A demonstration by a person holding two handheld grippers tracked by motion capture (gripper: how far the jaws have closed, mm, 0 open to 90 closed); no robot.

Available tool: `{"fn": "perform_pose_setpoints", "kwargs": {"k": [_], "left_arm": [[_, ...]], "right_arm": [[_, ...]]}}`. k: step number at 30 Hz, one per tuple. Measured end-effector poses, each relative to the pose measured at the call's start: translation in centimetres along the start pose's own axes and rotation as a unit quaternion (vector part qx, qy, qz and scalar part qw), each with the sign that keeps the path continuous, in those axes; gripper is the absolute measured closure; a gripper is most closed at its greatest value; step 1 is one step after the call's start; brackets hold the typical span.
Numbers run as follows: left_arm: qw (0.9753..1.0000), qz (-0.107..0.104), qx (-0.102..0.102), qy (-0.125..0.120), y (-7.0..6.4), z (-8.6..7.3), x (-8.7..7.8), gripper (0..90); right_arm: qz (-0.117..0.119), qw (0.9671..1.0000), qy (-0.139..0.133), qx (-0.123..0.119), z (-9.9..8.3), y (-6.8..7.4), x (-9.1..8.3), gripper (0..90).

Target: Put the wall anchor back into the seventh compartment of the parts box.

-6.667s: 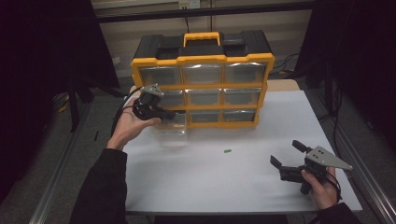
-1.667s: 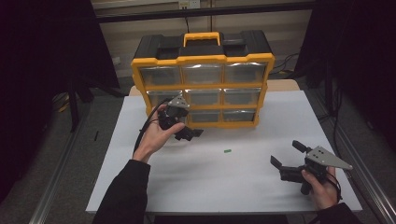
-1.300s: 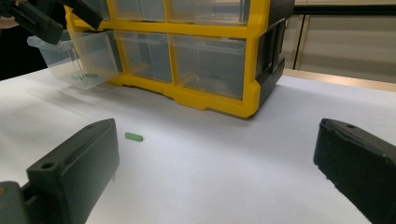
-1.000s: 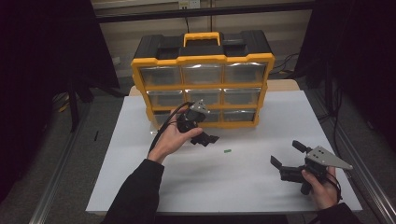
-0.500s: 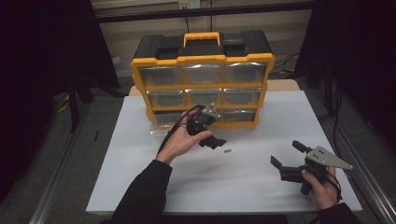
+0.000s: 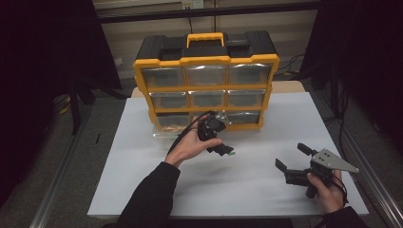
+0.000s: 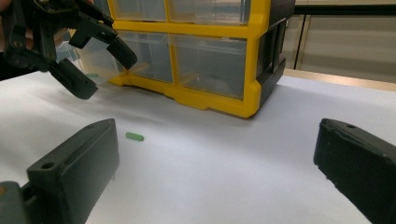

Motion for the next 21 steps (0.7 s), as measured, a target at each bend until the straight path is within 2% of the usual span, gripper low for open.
{"fn": "perform_pose_setpoints", "kwargs": {"k": [1,3,4,5,7,11,13,18,19,21], "left_arm": [[0.9999,-0.005,0.008,0.008,0.1,0.0,0.1,6.7],[0.9998,-0.007,0.007,0.016,-0.1,-0.1,0.4,6.7],[0.9996,-0.006,0.014,0.022,-0.1,-0.1,0.5,6.8],[0.9996,-0.007,0.008,0.026,-0.2,-0.2,0.6,6.8],[0.9994,-0.010,0.010,0.030,-0.3,-0.1,0.9,6.8],[0.9983,-0.014,0.022,0.051,-0.4,0.0,1.3,11.4],[0.9983,-0.016,0.015,0.055,-0.5,0.0,1.6,11.7],[0.9966,-0.022,0.018,0.077,-0.5,0.1,2.3,16.7],[0.9969,-0.022,0.018,0.073,-0.5,0.1,2.5,18.3],[0.9955,-0.029,0.027,0.087,-0.5,0.3,2.7,21.3]], "right_arm": [[0.000,1.0000,0.000,0.000,0.0,0.0,0.0,0.0],[0.000,1.0000,0.000,0.000,0.0,0.0,0.0,0.0],[0.000,1.0000,0.000,-0.001,0.0,0.0,0.0,0.0],[0.000,1.0000,0.000,-0.001,0.0,0.0,0.0,0.0],[-0.001,1.0000,0.000,0.000,0.0,0.0,0.0,0.0],[-0.001,1.0000,0.000,-0.001,0.0,0.0,0.0,0.0],[-0.001,1.0000,0.001,-0.002,0.0,0.0,0.0,0.0],[0.000,1.0000,0.001,-0.002,0.0,0.0,0.0,0.0],[0.000,1.0000,0.001,-0.002,0.0,0.0,0.0,0.0],[0.000,1.0000,0.002,-0.001,0.0,0.0,0.0,0.0]]}}
Point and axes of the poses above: each handheld gripper's, and its own axes: x roughly forward along the jaws, z roughly out of its top, y roughly to its left, the point moved 1 cm from there along x, roughly forward along the jaws, and after that the axes turned 10 degrees about z, right-handed, at the moved point
